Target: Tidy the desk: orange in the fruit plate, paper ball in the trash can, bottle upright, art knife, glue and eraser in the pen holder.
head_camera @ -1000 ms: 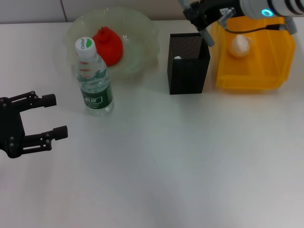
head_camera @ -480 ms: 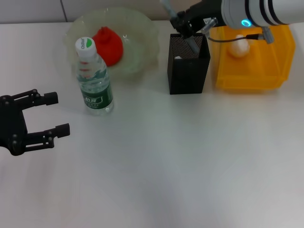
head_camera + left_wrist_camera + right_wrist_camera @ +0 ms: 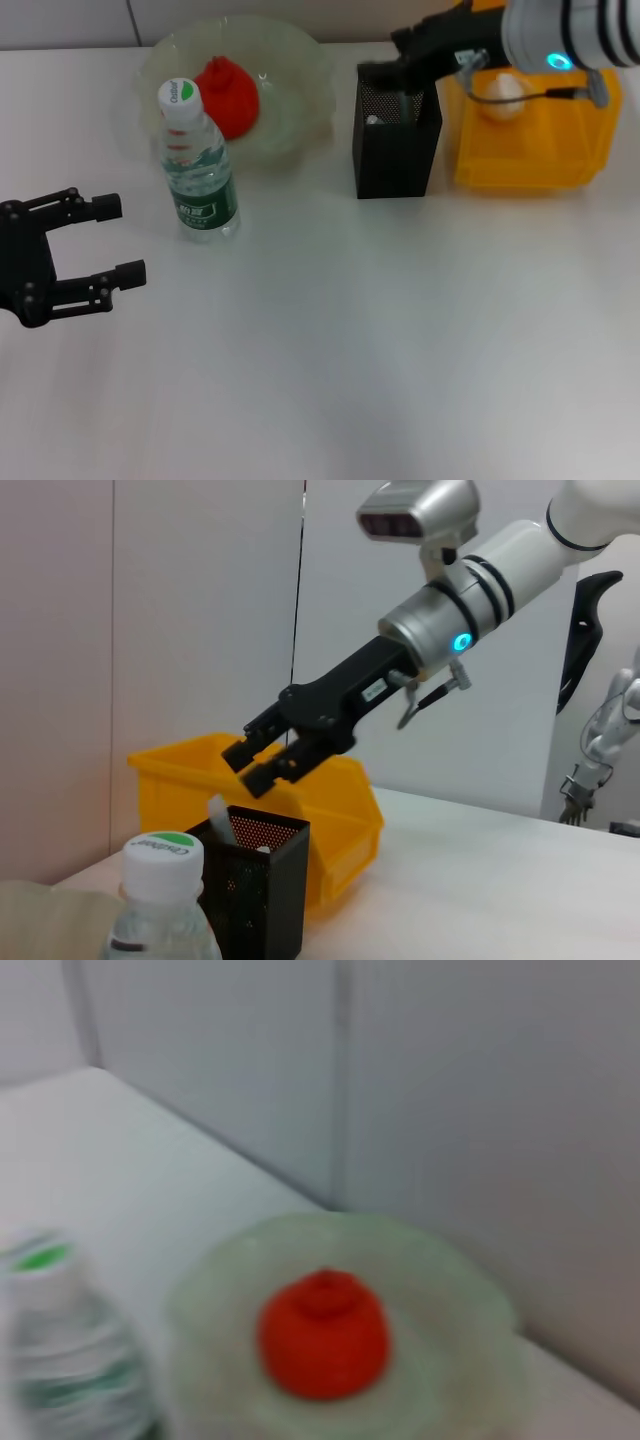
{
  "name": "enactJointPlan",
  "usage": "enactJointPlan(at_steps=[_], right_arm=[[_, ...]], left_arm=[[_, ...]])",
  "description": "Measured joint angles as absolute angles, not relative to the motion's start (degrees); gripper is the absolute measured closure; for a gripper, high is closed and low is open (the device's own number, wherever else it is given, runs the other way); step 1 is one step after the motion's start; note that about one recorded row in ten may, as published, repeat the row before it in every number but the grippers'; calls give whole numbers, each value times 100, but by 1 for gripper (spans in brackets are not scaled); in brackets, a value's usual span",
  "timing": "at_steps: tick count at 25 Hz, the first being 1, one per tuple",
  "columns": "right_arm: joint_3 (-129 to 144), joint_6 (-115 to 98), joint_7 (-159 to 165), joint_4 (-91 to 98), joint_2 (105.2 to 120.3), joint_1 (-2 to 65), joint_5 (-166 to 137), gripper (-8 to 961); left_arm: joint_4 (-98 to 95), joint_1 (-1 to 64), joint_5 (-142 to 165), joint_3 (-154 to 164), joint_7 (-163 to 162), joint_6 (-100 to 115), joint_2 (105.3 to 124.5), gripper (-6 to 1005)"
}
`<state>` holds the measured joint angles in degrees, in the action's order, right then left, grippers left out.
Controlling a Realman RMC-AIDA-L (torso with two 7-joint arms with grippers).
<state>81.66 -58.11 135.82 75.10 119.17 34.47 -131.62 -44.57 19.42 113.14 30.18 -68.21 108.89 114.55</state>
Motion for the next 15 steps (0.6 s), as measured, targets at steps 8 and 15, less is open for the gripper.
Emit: enactJointPlan(at_steps=[8, 15], right_arm=[[7129, -7816, 11203, 7576, 11909, 2693, -11263, 341], [6448, -9263, 9567, 7031, 11909, 2153, -10960, 249]], left_arm=[[-4387, 1941, 11320, 3076, -6920, 11383, 11317, 198], [-4438, 1940, 11323, 3480, -7319, 11480, 11266, 198]])
